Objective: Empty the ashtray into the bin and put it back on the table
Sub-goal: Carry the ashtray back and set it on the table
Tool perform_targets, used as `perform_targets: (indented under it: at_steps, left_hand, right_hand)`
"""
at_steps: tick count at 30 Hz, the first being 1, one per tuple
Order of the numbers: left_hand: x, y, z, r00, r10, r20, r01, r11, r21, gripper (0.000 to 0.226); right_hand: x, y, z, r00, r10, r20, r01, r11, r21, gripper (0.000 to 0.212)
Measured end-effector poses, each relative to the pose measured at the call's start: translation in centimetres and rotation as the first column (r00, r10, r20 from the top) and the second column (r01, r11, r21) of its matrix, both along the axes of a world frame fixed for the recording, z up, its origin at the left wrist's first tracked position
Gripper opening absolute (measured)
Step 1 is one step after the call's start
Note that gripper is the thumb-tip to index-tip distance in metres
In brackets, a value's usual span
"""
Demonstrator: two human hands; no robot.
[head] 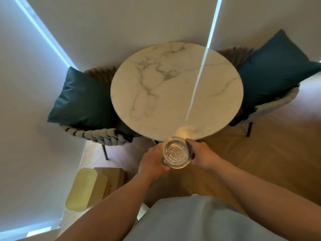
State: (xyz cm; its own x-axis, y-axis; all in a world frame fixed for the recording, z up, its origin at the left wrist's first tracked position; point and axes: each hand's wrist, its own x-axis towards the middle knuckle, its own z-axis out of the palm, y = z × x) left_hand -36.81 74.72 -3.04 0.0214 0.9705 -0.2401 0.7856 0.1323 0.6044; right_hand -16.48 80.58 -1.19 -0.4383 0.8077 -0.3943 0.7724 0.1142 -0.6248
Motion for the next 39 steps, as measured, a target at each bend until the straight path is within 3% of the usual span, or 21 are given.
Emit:
perform_targets:
  at_steps: [7, 14, 25, 30, 39]
  left_hand:
    - [9.0, 4.0, 1.1, 0.999, -0.036, 0.014, 0.036, 0.999, 0.025, 0.083]
    - [10.8, 5.4, 1.7, 0.999, -0.038, 0.014, 0.038, 0.999, 0.022, 0.09]
    - [6.9, 11.8, 0.0, 1.0, -0.028, 0.007, 0.028, 1.0, 0.005, 0.085]
    - [3.4, 16.7, -0.5, 0.997, -0.069, -0.027, 0.067, 0.996, -0.062, 0.096]
    - [-1.7, 24.6, -1.8, 0.994, -0.097, -0.048, 0.092, 0.992, -0.089, 0.095]
  right_hand:
    - [9.2, 3.0, 0.1, 0.999, -0.045, -0.011, 0.045, 0.998, 0.036, 0.064]
    - [11.1, 4.9, -0.3, 0.999, -0.032, -0.028, 0.032, 0.999, 0.022, 0.073]
    - [7.3, 11.4, -1.5, 1.0, -0.018, -0.023, 0.018, 1.0, 0.022, 0.074]
    - [4.2, 15.6, -2.0, 1.0, -0.015, 0.0, 0.015, 1.0, 0.019, 0.077]
    - [-0.6, 22.4, -2.8, 0.998, -0.066, 0.008, 0.067, 0.996, -0.053, 0.094]
